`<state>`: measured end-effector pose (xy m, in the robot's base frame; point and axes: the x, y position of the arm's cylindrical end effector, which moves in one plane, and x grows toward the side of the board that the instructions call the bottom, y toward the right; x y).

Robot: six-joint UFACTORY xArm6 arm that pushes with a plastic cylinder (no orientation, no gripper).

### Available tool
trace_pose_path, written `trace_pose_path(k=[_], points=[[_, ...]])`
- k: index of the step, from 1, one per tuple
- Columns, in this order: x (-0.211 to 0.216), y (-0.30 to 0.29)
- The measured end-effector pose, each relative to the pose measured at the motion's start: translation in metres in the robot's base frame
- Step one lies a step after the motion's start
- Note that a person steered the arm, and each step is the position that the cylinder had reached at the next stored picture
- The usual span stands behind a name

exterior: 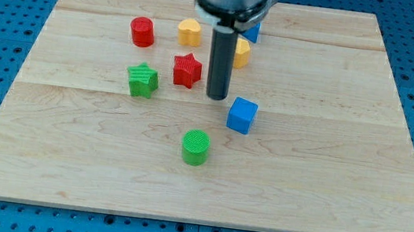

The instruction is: Push the blue cube towards the green circle

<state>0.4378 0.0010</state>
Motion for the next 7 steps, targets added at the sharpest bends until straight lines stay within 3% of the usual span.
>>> trace_pose_path(k=[2, 5, 6, 7], points=[[0.016, 0.013], [-0.012, 0.057], [-0.030, 0.093], [-0.018, 0.126]])
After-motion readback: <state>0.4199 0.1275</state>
